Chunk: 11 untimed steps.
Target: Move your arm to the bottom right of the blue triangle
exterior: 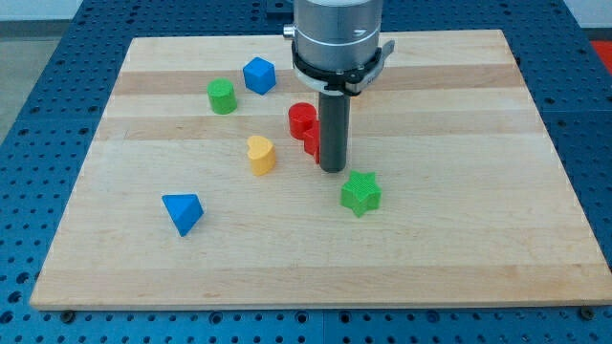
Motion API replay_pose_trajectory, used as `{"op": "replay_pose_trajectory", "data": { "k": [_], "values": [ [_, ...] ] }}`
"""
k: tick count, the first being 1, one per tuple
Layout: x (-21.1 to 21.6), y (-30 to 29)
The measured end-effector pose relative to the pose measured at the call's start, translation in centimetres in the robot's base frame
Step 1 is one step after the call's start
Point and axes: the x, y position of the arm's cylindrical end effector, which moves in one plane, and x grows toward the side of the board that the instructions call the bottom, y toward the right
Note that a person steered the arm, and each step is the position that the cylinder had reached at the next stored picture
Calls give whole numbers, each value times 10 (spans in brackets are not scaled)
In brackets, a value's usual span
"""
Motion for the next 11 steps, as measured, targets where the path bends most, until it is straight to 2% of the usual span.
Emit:
{"op": "replay_pose_trajectory", "data": {
  "k": [2,5,7,9,10,11],
  "values": [
    [18,-13],
    [36,-67],
    [56,-66],
    [104,-67],
    [120,-112],
    [117,-166]
  ]
}}
